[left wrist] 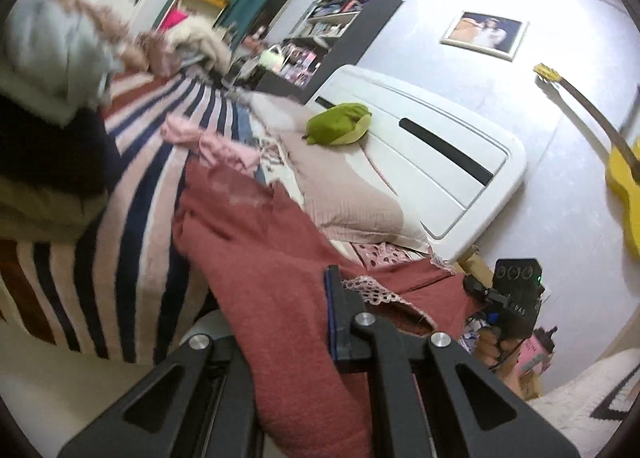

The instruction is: Fold small clothes

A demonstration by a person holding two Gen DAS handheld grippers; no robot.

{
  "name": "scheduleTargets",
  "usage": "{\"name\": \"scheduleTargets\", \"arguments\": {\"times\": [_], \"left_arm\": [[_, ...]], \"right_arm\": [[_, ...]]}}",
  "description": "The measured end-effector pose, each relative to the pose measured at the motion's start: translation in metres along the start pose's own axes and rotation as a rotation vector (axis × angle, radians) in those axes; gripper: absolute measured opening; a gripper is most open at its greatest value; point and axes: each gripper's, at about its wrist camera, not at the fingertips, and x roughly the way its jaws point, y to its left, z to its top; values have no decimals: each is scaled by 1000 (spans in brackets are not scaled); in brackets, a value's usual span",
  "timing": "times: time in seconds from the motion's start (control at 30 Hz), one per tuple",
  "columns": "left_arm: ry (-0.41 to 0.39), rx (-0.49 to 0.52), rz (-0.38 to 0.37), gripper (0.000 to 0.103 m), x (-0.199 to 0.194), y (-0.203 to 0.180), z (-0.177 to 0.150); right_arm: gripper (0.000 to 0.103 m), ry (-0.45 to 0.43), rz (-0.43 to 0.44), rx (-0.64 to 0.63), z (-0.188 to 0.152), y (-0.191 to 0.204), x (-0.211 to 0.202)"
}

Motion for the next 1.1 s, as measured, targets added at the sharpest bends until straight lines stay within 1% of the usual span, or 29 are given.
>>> {"name": "scheduleTargets", "arguments": {"times": [0.1,0.17,0.27,0.33,0.37,0.43,0.5,0.53,0.57,0.6,0.63,0.73,0.8,0.83,0.87,0.9,0.93,0.97,1.0,1.03,1.07,1.1], "left_arm": [[-7,35,26,4,0,-6,13],[-6,60,48,4,13,-3,23],[23,75,82,4,47,10,49],[53,75,109,4,80,25,72],[70,72,130,4,100,35,85],[115,62,166,4,143,59,108],[164,45,193,4,189,86,125],[204,20,211,4,218,105,133],[228,8,220,4,236,117,136],[251,4,233,4,254,129,139],[274,0,250,4,275,142,141],[324,-3,261,5,316,172,142],[360,-41,247,5,335,192,140],[376,-61,231,8,341,199,139],[392,-76,216,10,345,205,138],[403,-83,197,19,344,207,136],[403,-87,170,35,340,208,135],[394,-85,146,45,331,207,134],[378,-75,135,67,320,204,134],[348,-53,136,72,306,199,134],[318,-17,146,72,288,192,133],[309,2,155,72,277,187,133]], "right_arm": [[0,13,-35,-10,11,4,4],[0,21,-59,-13,22,-5,12],[0,46,-103,-26,50,-29,35],[0,71,-135,-29,71,-51,52],[0,94,-151,-14,87,-72,67],[0,141,-169,18,108,-109,93],[0,206,-232,35,127,-155,128],[0,262,-261,45,135,-182,150],[0,287,-289,52,139,-199,162],[0,322,-324,66,144,-224,180],[0,358,-338,77,146,-245,196],[0,409,-368,77,154,-282,223],[1,468,-396,59,157,-302,240],[1,491,-406,63,156,-310,244],[6,516,-411,81,154,-320,248],[12,525,-408,99,153,-325,248],[32,529,-401,115,151,-328,245],[52,526,-401,115,151,-327,241],[59,516,-413,100,151,-322,233],[59,508,-426,81,150,-315,225],[59,490,-449,47,152,-303,212],[59,465,-460,16,153,-292,204]]}}
